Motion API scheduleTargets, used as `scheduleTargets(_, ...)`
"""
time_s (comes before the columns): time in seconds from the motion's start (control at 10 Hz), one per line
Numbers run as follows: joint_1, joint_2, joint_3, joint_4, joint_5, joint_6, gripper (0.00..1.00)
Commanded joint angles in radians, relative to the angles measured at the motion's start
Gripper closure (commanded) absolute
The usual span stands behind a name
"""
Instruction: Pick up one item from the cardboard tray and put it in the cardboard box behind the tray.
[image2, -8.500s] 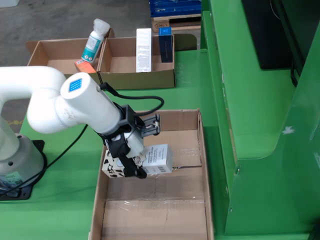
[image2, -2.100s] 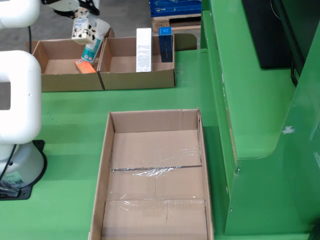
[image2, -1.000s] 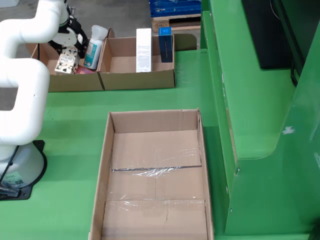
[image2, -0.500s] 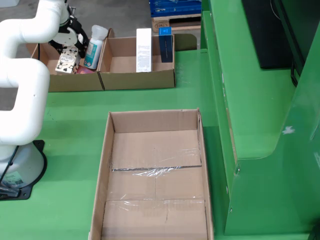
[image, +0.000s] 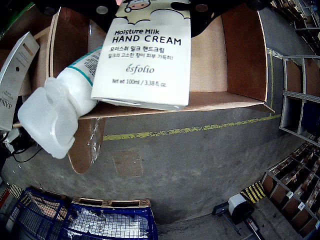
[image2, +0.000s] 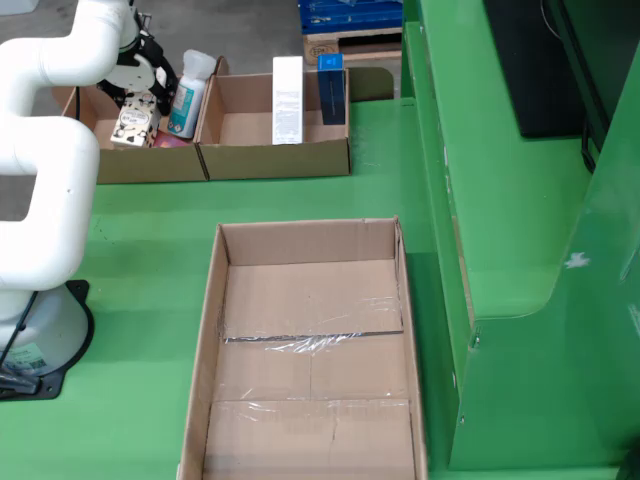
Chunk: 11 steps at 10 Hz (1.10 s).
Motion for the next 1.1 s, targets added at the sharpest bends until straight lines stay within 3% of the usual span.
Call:
scheduleTargets(0.0, 0.005, 0.035, 0.029, 0.013, 0.006, 0.002, 0.90)
scheduleTargets(0.9, 0.005, 0.035, 0.029, 0.013, 0.006, 0.002, 0.00)
scheduleTargets(1.0, 0.005, 0.035, 0.029, 0.013, 0.006, 0.002, 0.00)
